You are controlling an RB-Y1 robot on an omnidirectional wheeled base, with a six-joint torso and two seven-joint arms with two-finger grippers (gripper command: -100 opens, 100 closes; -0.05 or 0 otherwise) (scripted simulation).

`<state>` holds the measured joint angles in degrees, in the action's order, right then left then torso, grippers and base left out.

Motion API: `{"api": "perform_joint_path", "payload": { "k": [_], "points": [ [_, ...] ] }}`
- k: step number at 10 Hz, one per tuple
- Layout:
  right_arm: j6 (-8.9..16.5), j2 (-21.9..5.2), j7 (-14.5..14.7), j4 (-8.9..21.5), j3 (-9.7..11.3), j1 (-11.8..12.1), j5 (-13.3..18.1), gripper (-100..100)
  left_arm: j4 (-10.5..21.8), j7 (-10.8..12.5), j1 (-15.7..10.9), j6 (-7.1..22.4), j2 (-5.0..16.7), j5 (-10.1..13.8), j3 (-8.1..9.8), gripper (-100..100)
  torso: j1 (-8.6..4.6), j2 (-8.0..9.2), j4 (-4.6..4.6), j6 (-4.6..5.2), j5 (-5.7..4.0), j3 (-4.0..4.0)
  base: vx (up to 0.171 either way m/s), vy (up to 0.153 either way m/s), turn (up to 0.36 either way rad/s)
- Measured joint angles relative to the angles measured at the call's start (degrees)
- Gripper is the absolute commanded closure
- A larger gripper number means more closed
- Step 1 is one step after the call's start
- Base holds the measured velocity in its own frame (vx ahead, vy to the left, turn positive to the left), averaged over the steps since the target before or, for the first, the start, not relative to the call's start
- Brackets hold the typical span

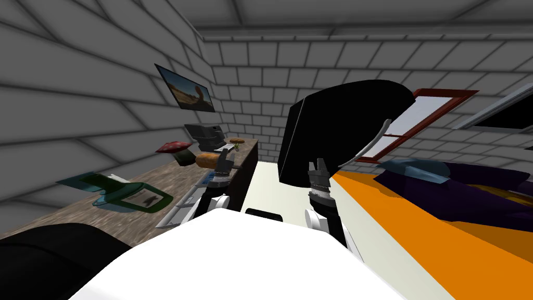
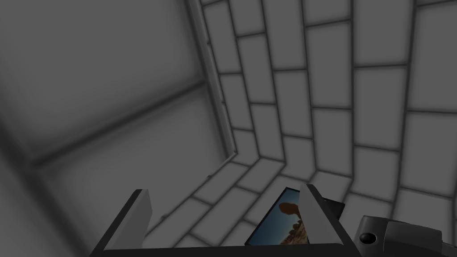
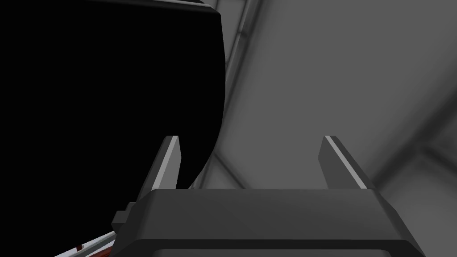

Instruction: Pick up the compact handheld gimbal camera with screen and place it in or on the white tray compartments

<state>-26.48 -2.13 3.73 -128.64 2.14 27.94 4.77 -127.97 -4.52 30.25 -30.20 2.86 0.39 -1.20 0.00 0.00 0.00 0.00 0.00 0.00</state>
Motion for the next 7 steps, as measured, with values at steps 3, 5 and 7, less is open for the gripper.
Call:
{"api": "perform_joint_path", "payload": {
  "k": [3,5,7],
  "points": [
    [0.00,0.00,0.00,0.00,0.00,0.00,0.00,0,3.28,0.51,-0.93,-0.55,2.21,0.31,0.11,-100,0.07,-0.05,-0.01,0.00,0.02,-0.03,0.011,0.014,0.022],
    [0.00,0.00,0.00,0.00,0.00,0.00,0.00,0,5.12,0.85,-1.30,-0.61,3.11,0.48,-0.04,-100,0.07,-0.04,-0.01,0.00,0.02,-0.03,0.009,0.013,0.021],
    [0.00,0.00,0.00,0.00,0.00,0.00,0.00,0,7.81,1.44,-1.83,-1.15,4.04,0.85,0.00,-100,0.04,-0.05,-0.01,0.00,0.01,-0.03,0.012,0.006,0.025]
  ]
}}
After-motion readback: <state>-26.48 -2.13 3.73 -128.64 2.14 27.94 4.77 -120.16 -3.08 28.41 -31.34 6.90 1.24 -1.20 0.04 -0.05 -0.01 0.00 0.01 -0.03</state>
